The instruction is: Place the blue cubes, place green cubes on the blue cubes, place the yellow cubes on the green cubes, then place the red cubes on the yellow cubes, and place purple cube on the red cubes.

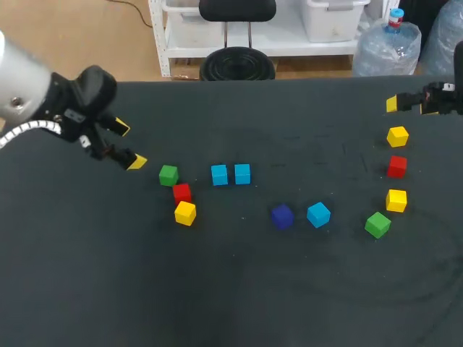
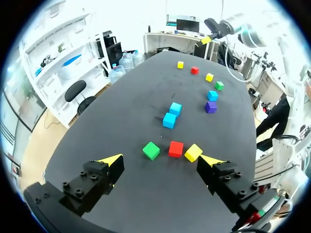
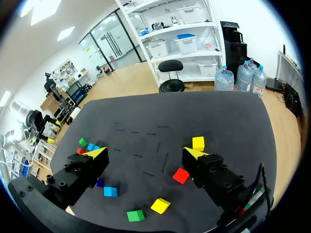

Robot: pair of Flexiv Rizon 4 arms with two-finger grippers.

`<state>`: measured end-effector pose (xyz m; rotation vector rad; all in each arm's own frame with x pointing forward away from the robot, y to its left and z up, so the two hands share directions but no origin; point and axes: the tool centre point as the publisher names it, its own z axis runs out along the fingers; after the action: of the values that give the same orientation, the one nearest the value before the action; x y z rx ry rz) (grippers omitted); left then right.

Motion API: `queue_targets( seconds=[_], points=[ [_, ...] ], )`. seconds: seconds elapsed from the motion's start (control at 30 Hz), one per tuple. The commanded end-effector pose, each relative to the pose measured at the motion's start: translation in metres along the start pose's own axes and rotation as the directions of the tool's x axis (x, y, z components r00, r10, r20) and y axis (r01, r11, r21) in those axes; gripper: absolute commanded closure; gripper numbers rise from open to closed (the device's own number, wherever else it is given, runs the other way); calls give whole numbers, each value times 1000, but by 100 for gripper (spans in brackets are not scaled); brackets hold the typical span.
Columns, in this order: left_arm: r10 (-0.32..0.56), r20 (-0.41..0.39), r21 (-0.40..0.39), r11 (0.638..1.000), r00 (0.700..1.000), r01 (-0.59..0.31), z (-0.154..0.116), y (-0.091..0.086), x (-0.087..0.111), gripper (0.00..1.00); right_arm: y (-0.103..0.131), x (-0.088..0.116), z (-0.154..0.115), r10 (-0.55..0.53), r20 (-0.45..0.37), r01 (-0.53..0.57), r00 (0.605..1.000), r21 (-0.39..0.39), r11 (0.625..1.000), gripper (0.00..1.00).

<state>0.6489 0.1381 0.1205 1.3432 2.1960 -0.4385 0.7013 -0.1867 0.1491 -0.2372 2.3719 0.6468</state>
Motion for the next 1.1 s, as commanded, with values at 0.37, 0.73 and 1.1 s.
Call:
queue_targets(
  seconds=[0.37, 0.73, 1.1],
  points=[
    [-31, 105, 12, 999, 994, 30, -4, -2, 6, 0, 2, 0, 0, 1, 1, -1, 1000, 7, 1000, 0],
    [-31, 105, 12, 999, 994, 30, -4, -2, 6, 0, 2, -1, 1, -44, -9, 44, 999, -32, 999, 0],
    [-31, 105, 12, 999, 994, 30, -4, -2, 6, 0, 16, 23, 16, -380, -222, 345, 898, -180, 921, 0]
  ],
)
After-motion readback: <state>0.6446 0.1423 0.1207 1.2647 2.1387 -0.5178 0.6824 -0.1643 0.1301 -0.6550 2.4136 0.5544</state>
